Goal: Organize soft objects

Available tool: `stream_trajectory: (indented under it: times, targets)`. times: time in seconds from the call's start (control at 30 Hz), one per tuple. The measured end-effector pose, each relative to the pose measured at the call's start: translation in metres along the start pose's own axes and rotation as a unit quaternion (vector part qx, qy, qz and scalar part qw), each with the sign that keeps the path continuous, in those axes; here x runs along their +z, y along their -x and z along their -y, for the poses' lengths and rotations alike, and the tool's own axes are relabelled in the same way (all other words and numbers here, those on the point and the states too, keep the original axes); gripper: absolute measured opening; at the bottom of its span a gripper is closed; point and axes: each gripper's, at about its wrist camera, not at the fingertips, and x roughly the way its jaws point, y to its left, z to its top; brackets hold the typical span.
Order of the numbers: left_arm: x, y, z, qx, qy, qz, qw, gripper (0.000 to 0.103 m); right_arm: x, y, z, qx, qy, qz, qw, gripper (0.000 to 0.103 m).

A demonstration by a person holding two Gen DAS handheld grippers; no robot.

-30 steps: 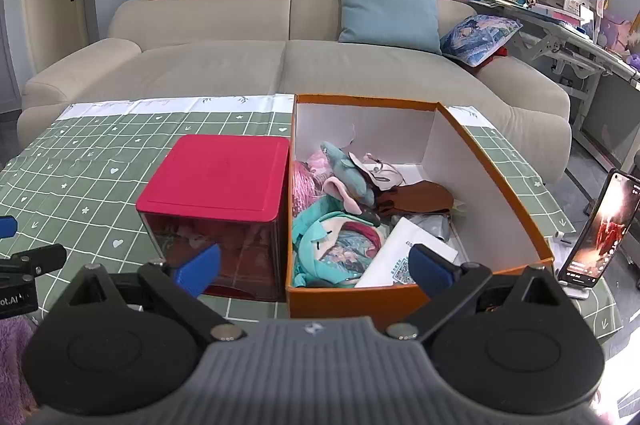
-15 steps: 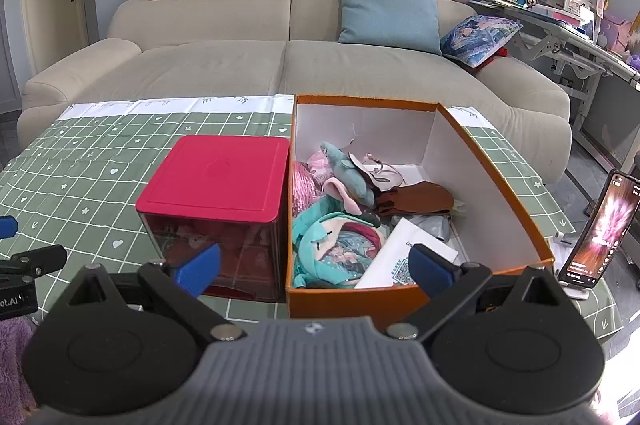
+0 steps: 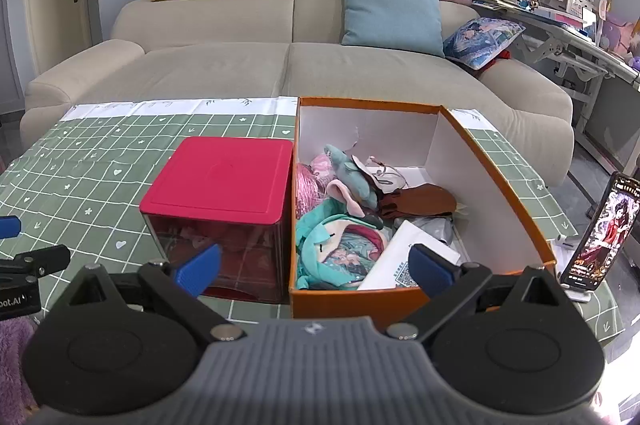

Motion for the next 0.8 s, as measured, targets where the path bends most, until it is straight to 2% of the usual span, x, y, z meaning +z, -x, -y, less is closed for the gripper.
stream_trajectory:
  times: [0.8]
  targets:
    - [-0.0005, -0.0006, 0.002, -0.003, -0.002, -0.004, 1.0, 0.085, 0.0006, 0.0, 0.0018, 0.003, 0.003, 0.001, 1.0, 0.098]
